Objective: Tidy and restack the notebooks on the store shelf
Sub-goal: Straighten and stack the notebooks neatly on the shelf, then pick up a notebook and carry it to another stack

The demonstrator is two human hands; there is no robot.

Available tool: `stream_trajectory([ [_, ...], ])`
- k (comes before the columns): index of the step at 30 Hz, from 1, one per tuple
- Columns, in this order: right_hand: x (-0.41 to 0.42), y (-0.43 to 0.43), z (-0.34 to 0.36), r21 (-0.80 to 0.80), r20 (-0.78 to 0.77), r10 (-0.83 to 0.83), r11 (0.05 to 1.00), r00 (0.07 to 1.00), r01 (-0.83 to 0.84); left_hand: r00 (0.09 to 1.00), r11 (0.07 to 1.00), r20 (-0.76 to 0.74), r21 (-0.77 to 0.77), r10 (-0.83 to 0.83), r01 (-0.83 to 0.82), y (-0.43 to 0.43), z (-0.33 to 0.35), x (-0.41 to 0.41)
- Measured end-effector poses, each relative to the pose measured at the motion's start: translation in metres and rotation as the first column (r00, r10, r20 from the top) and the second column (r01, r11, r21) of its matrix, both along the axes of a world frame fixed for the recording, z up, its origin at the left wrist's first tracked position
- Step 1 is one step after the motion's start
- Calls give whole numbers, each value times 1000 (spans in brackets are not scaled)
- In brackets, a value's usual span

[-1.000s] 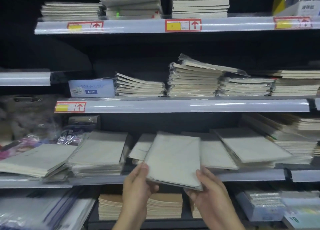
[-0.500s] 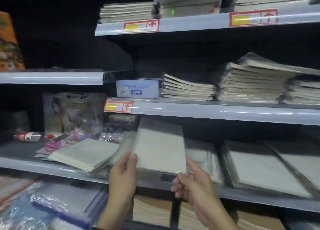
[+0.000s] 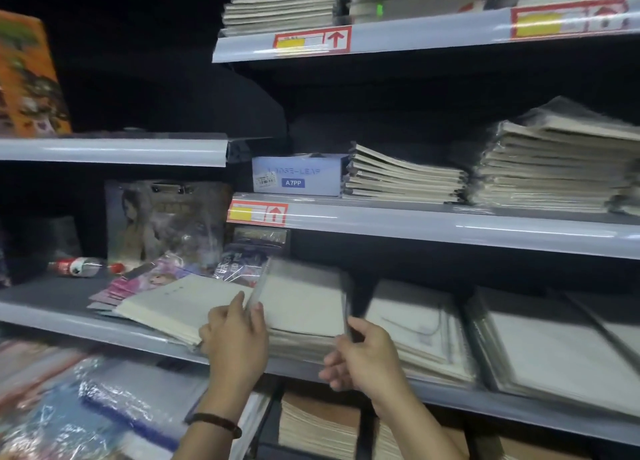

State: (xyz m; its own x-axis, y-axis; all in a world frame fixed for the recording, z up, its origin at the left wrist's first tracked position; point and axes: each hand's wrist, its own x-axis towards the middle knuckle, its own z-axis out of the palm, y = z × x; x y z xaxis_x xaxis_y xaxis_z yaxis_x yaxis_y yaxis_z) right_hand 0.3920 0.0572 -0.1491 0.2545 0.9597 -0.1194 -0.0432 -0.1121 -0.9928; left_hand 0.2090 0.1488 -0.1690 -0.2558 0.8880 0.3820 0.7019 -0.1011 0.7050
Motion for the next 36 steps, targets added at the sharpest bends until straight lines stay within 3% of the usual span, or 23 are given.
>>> stream_trajectory([
  [4, 5, -17, 3, 35, -3, 5, 999, 1000, -4, 998, 993, -56, 108, 43, -37, -37, 12, 20],
  [10, 35, -56, 9, 109, -82, -90, 989, 993, 98, 968, 948, -63, 195, -243, 251, -89, 6, 59],
  [15, 74, -106, 0, 151, -175, -201, 962, 964, 228, 842, 820, -12, 222, -539, 528, -136, -6, 104],
  [18, 103, -137, -9, 140, -227, -292, 934, 929, 328, 764, 755, 38, 192, -644, 627, -165, -20, 136],
  [20, 130, -160, -15, 143, -260, -366, 901, 894, 410, 717, 708, -7, 155, -697, 689, -181, -26, 166],
  [27, 192, -200, -31, 74, -328, -512, 824, 794, 561, 651, 649, -214, 87, -728, 756, -196, -18, 234],
  [31, 215, -211, -39, 16, -378, -538, 810, 754, 586, 675, 677, -283, 109, -681, 728, -189, -7, 266],
  [36, 239, -213, -36, -14, -414, -579, 776, 703, 631, 629, 672, -416, 55, -657, 738, -175, -2, 299],
])
